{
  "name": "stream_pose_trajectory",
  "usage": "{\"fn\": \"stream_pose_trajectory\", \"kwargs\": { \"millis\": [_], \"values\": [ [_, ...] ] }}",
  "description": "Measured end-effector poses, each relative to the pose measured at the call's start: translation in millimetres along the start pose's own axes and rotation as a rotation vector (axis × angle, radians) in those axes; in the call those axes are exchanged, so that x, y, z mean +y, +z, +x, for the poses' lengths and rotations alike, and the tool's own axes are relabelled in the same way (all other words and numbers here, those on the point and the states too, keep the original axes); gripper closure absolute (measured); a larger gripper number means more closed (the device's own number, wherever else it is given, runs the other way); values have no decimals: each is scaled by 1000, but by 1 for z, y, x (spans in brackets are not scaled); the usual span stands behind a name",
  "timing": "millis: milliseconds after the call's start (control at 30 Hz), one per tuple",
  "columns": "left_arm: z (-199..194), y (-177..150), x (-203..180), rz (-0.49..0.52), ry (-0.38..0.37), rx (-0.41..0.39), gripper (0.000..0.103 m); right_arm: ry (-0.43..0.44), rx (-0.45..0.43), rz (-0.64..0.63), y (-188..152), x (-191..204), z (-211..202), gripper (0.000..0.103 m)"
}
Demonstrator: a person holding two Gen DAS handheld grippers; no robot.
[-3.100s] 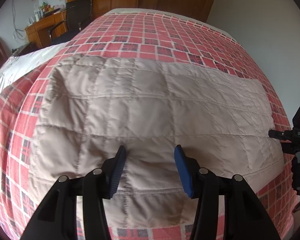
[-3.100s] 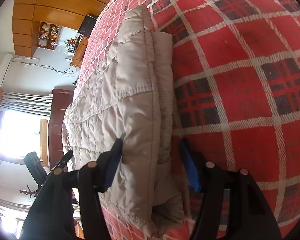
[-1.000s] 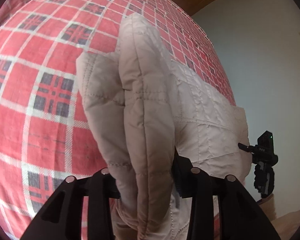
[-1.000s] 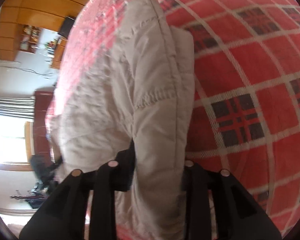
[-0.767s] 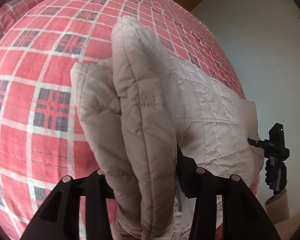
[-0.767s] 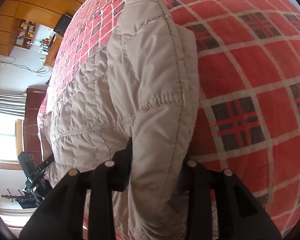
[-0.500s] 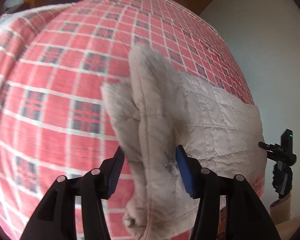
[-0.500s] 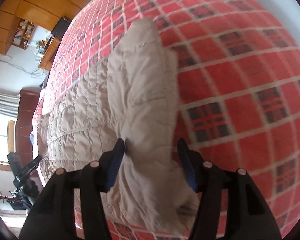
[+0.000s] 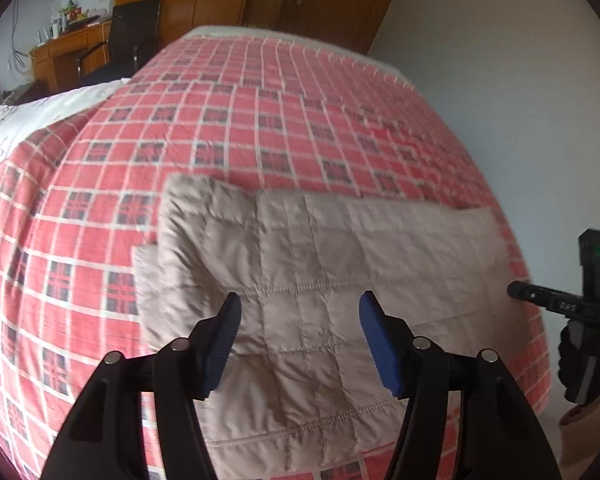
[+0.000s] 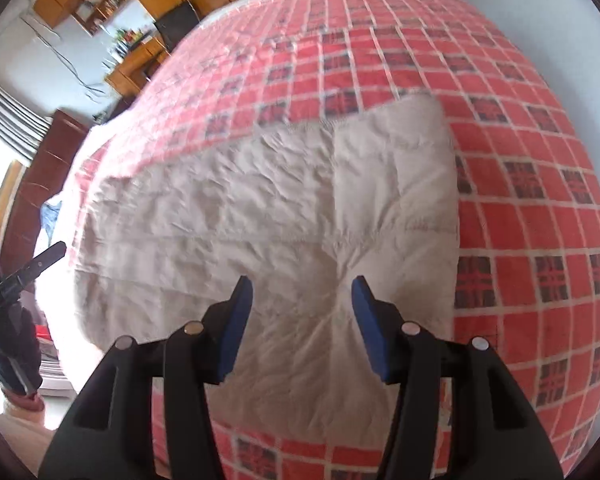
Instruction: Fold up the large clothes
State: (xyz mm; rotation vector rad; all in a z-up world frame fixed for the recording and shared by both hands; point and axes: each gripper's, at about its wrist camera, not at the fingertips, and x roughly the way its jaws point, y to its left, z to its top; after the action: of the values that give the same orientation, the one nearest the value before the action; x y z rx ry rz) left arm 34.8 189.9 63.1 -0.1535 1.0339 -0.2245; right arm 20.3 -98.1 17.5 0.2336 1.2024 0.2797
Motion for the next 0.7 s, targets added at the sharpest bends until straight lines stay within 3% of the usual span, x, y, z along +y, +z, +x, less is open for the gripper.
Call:
{"fn": "stream_pose_trajectory", "kwargs": {
  "millis": [100, 267, 433, 633, 700],
  "values": [
    [32, -11, -8, 12, 65, 41, 41, -17, 36, 41, -5, -11, 22, 53],
    [66, -34, -1, 50, 98, 74, 41, -19, 53, 23, -10, -16, 47, 52],
    [71, -38, -5, 96, 125, 62, 39, -25, 49, -15, -11, -8, 53, 38],
    [61, -21, -10, 38, 122, 94, 34, 42, 12, 52, -2, -16, 14, 40],
    [52, -16, -14, 11, 113, 83, 30, 37, -23, 75, -1, -25, -5, 31]
  ]
}}
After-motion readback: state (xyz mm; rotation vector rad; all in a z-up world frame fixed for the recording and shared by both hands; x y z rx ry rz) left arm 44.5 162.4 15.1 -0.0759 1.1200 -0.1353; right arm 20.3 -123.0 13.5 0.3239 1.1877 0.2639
